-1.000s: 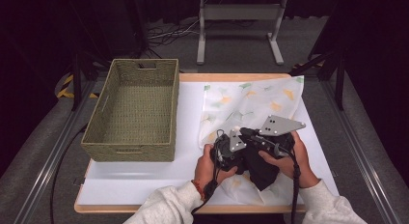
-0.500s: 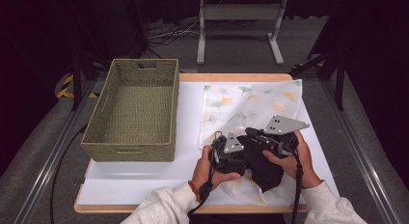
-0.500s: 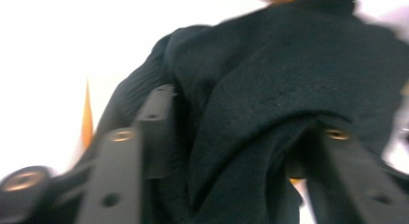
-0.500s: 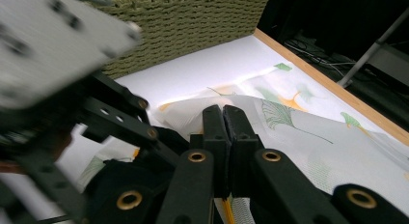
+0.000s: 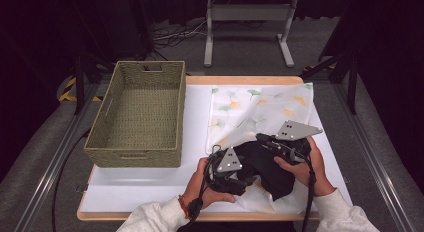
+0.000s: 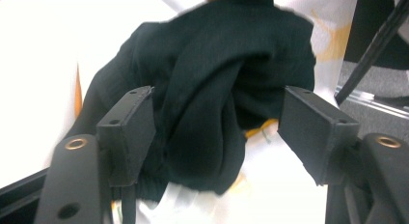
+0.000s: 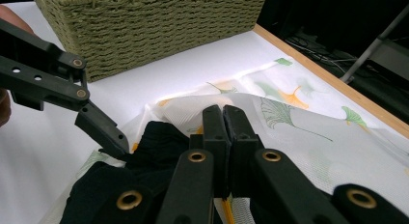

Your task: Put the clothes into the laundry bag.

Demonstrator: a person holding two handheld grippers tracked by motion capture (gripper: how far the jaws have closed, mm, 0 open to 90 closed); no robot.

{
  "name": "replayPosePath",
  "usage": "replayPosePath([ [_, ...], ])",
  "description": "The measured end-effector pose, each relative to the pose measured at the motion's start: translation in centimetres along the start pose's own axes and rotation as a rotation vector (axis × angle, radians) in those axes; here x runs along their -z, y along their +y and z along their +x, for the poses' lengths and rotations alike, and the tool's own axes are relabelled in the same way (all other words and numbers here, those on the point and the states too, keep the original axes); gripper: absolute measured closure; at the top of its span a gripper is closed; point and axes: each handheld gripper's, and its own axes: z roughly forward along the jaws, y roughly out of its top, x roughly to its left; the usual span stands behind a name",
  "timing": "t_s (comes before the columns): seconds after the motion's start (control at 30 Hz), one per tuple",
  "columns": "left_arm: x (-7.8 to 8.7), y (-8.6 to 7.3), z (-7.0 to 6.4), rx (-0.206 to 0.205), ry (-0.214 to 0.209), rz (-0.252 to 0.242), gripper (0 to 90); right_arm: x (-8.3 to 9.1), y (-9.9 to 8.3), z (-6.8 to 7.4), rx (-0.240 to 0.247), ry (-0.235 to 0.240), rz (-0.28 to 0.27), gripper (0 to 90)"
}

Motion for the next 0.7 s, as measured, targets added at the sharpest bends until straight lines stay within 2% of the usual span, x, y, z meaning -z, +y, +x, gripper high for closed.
replayPosePath([
  [0.03,0.0,0.0,0.0,0.0,0.0,0.0,41.9,0.0,0.0,0.0,0.0,0.0,0.0,89.1],
  [0.07,-0.2,-0.3,0.0,-0.019,0.01,0.001,47.4,-0.1,-0.1,0.0,-0.005,0.005,0.001,89.1],
  [0.13,-0.6,-0.5,0.1,-0.031,0.001,-0.003,56.3,-0.2,-0.1,0.1,-0.005,0.007,0.004,89.1],
  [0.17,-0.6,-0.5,0.1,-0.031,0.001,-0.003,63.6,-0.3,-0.1,0.1,-0.005,0.009,0.003,89.2],
  [0.23,-1.1,-0.5,0.1,-0.036,-0.011,0.001,71.6,-0.4,-0.2,0.2,-0.006,0.01,0.002,89.1],
  [0.27,-1.4,-0.5,0.0,-0.041,-0.014,-0.005,71.6,-0.4,-0.2,0.2,-0.006,0.01,0.002,89.1],
  [0.3,-1.7,-0.5,-0.2,-0.047,-0.016,-0.002,75.8,-0.4,-0.2,0.2,-0.008,0.011,0.001,89.1],
  [0.33,-2.0,-0.4,-0.5,-0.056,-0.028,0.004,84.4,-0.3,-0.3,0.1,-0.013,0.011,-0.001,89.1],
  [0.43,-2.9,-0.3,-1.0,-0.079,-0.038,0.03,86.0,-0.3,-0.3,0.1,-0.013,0.012,0.0,89.1],
  [0.57,-4.7,0.4,-1.0,-0.044,0.025,0.064,86.6,-0.3,-0.3,0.3,-0.011,0.016,0.0,89.1],
  [0.6,-5.1,0.5,-0.9,-0.046,0.051,0.066,86.7,-0.3,-0.3,0.3,-0.009,0.017,-0.001,89.1],
  [0.63,-5.1,0.5,-0.9,-0.046,0.051,0.066,86.7,-0.3,-0.3,0.3,-0.009,0.017,-0.001,89.1],
  [0.67,-5.5,0.6,-0.8,-0.042,0.07,0.074,86.7,-0.3,-0.2,0.4,-0.006,0.018,0.001,89.1],
  [0.7,-5.8,0.7,-0.7,-0.024,0.087,0.068,86.9,-0.2,-0.2,0.5,-0.005,0.023,-0.002,89.2],
])
